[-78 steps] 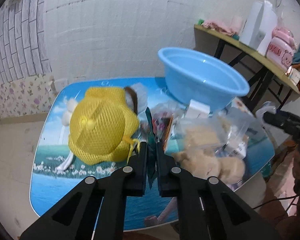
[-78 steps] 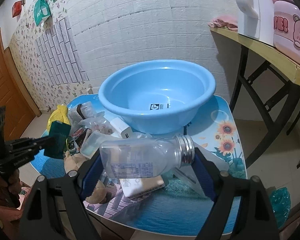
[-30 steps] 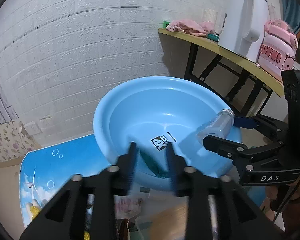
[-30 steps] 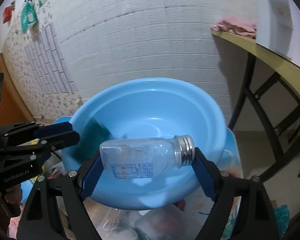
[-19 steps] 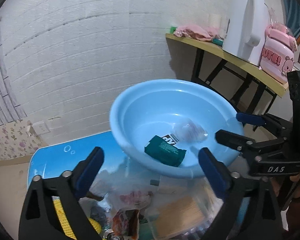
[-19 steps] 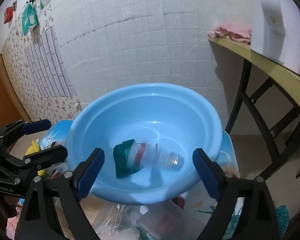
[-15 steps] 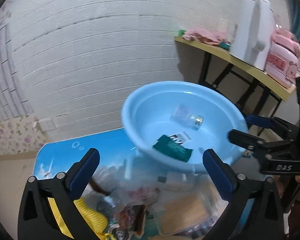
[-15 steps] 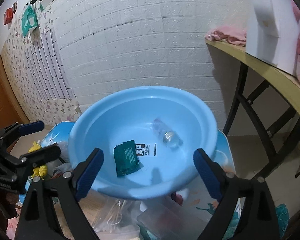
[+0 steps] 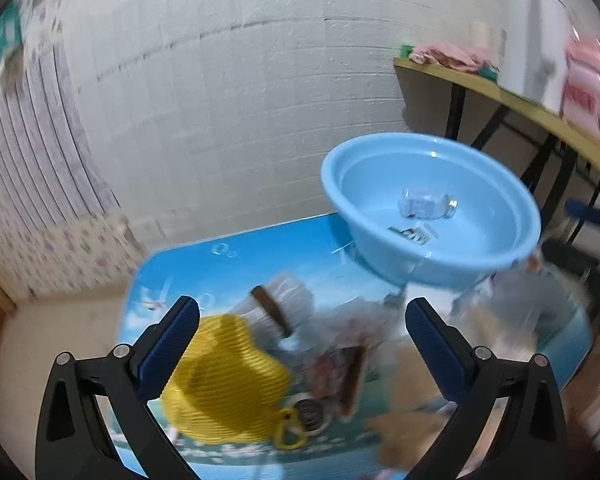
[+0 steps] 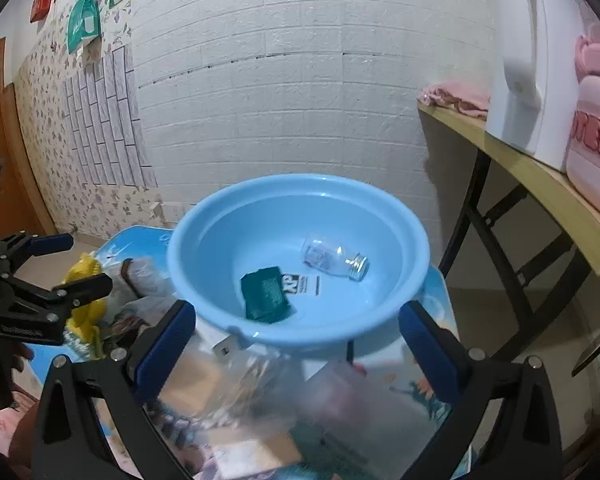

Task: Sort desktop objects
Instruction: 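Open both grippers to drop the pouch and bottle into the basin, then withdraw both grippers from the basin back over the table, then grasp the yellow mesh cap with the left gripper while the right grasps the Face tissue pack, then lift the yellow cap and tissue pack and carry both toward the blue basin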

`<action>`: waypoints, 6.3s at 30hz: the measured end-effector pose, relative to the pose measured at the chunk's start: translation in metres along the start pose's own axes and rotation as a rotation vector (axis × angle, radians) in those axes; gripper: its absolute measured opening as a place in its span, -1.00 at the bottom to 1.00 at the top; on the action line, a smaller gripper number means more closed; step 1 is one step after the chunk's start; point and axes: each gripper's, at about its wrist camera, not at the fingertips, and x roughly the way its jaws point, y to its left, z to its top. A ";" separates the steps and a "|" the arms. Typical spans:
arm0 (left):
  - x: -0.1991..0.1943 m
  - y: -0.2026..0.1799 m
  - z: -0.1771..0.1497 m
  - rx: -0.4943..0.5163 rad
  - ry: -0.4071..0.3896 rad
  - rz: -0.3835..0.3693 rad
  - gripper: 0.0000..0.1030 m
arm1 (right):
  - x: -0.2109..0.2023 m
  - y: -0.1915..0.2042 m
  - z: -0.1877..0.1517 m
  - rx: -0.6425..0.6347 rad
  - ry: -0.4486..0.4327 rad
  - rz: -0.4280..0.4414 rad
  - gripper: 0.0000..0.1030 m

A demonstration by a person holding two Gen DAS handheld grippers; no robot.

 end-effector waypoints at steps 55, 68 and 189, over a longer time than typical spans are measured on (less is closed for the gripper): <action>-0.005 0.066 -0.097 -0.172 0.120 -0.033 1.00 | -0.007 -0.003 -0.071 0.111 0.183 0.018 0.89; -0.006 0.058 -0.098 -0.151 0.118 -0.050 1.00 | -0.006 -0.005 -0.074 0.122 0.191 0.021 0.89; 0.012 0.043 -0.119 -0.139 0.169 -0.117 0.76 | 0.008 -0.002 -0.114 0.022 0.304 -0.012 0.25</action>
